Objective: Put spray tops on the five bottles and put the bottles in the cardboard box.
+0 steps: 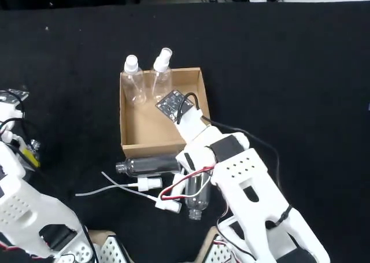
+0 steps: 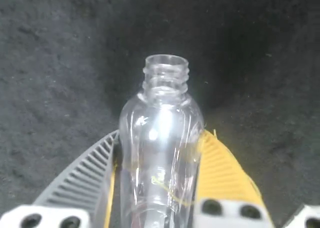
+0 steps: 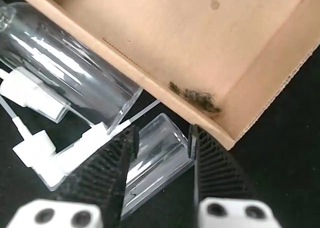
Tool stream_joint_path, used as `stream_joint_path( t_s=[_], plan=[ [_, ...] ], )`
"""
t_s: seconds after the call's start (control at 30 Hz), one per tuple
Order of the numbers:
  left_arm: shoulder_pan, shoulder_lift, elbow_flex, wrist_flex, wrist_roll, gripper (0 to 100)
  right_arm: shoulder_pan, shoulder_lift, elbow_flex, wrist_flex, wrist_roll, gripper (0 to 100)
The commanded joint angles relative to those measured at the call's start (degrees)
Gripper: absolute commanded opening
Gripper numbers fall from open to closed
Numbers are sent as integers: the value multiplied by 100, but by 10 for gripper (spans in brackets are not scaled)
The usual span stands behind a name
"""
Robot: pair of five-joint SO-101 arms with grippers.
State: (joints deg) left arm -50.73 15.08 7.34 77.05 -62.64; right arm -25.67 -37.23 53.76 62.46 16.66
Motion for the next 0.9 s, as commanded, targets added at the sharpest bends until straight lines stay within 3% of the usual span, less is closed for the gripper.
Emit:
stream_joint_path(
  t_s=[0.0, 0.27, 0.43, 0.57, 0.87],
  plan=[
    [215, -141, -75, 360, 9, 83, -88, -4, -127, 123, -26, 145],
    [470, -1468, -13, 527, 1152, 83, -88, -4, -154, 158, -26, 145],
    [497, -2084, 198, 492, 2655, 83, -88, -4, -549, 826, 0, 145],
    [708, -2268, 523, 492, 3446, 83, -88, -4, -831, 1081, 26, 145],
    [549, -3314, 1543, -70, 3710, 83, -1442, -4, -875, 1354, 176, 145]
  ],
)
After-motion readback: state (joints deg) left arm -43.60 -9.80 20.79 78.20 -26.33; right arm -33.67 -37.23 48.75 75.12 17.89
